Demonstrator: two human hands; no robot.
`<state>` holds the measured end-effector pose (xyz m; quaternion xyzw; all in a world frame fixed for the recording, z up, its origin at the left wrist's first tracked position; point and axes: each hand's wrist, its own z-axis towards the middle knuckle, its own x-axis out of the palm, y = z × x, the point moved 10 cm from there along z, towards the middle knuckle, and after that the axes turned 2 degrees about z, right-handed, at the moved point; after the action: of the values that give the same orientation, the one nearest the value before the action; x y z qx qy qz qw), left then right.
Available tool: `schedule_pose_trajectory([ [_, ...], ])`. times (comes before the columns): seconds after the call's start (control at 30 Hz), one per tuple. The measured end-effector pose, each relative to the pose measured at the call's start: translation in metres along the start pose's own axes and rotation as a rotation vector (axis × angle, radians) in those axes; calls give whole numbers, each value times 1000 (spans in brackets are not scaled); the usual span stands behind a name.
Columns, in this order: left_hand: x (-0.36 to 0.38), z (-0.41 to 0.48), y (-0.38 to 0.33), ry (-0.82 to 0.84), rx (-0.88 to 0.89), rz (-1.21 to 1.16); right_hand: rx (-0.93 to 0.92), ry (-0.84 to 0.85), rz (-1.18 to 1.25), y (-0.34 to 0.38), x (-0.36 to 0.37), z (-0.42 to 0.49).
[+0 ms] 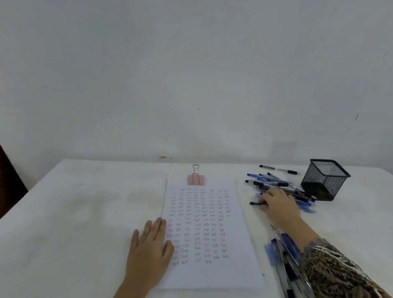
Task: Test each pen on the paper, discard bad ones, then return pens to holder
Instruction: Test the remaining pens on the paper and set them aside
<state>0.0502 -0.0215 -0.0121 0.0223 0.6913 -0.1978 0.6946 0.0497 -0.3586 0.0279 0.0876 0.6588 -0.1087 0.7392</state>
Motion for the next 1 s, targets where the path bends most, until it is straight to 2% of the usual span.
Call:
schedule_pose_trajectory([
  [0.03, 0, 0, 0, 0, -1, -4, 0, -33, 15, 0, -6, 1],
  [0.07, -1, -1, 0, 0, -1, -8, 10, -91, 155, -2, -16, 3],
  [0.1, -1, 0, 0, 0, 0, -13, 26, -150, 404, -4, -28, 3],
  [0.2, -1, 0, 0, -6, 5, -15, 77, -245, 1387, -7, -57, -1],
  [0.27, -1, 1, -1, -14, 9, -7, 170, -212, 1943, 0, -62, -3],
  [0.3, 0, 1, 0, -24, 8, -24, 209, -194, 2124, 5, -62, -4],
  [0.37, -1, 1, 0, -31, 6, -58, 245, -223, 2331, 11, -59, -7],
  [0.5, -1, 1, 0, -10, 0, -11, 234, -236, 2583, 24, -44, -11],
  [0.67, -1, 2, 0, -8, 2, 0, 221, -247, 2682, 33, -36, -10],
  [0.77, 1, 3, 0, -11, 3, -3, 272, -182, 2801, 48, -24, -10],
  [0.93, 2, 3, 1, -39, 11, -51, 538, -23, 2592, 72, 35, -7],
  [1.0, 1, 3, -1, -32, 14, -44, 581, 42, 2544, 75, 47, -11],
])
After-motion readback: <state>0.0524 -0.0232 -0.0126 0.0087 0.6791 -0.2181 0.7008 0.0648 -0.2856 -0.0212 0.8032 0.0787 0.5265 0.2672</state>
